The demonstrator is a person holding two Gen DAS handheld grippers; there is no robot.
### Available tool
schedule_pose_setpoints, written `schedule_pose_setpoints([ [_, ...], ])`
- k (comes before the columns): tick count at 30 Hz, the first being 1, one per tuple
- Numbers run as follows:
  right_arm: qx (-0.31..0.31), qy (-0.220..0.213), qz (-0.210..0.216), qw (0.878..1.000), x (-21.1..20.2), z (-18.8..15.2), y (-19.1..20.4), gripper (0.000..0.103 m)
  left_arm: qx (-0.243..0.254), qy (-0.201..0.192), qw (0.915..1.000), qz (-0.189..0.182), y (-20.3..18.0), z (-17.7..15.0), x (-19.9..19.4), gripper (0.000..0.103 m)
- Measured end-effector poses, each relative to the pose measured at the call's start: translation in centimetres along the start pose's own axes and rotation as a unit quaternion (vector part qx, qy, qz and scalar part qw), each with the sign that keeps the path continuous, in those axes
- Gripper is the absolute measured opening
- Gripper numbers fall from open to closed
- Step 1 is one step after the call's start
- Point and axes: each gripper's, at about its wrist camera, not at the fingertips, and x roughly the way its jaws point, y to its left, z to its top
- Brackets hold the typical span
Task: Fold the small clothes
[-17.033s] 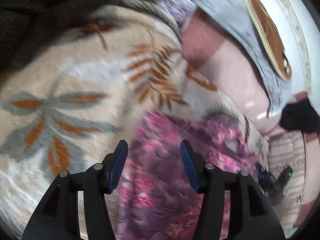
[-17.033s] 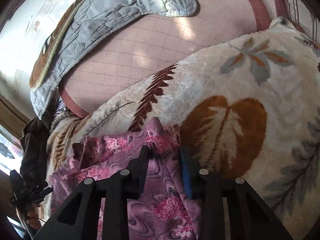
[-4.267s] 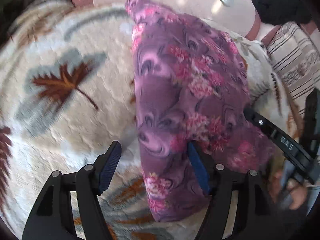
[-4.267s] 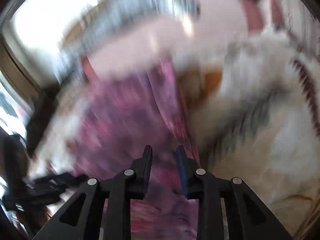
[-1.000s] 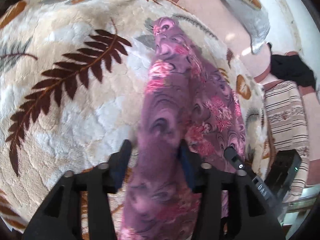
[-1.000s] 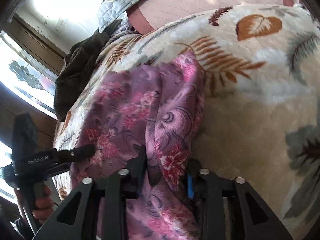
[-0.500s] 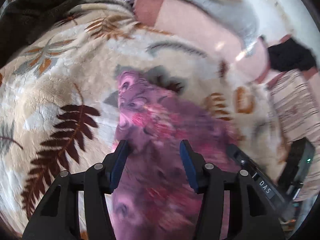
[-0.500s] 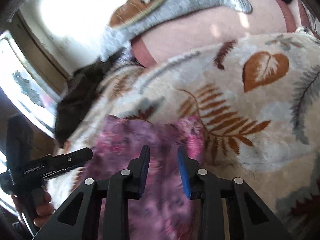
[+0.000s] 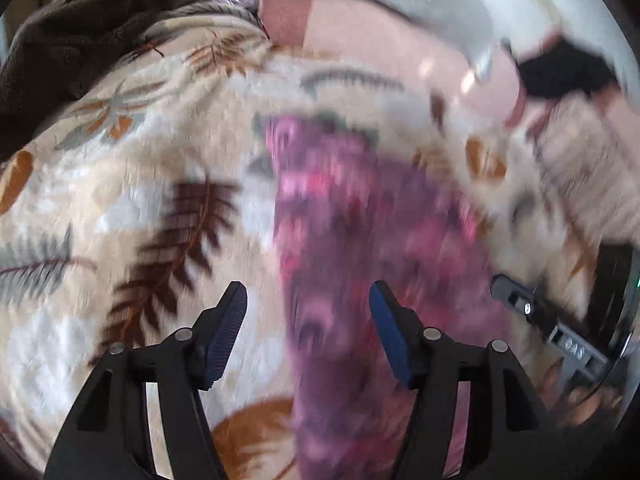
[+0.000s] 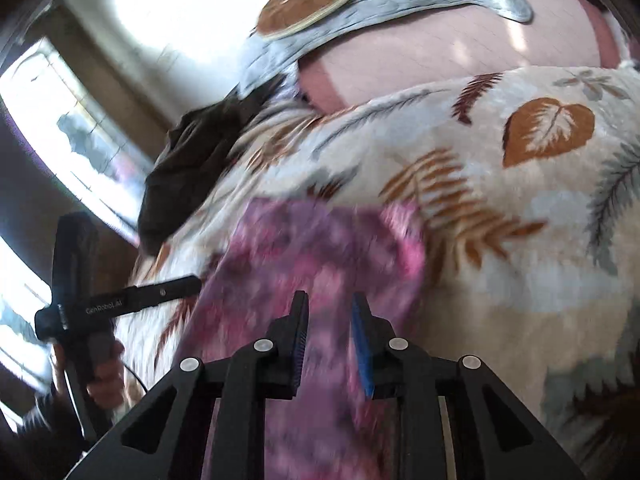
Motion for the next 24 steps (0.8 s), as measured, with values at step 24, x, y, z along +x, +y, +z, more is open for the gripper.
schedule_pose_setpoints([
  [24, -0.018, 0.093, -0.134, 0.986, -4.3, -11.3, -0.2, 0.046, 0.014, 0.031, 0.9990, 0.028, 0.1, -11.2, -2.2, 0.076],
])
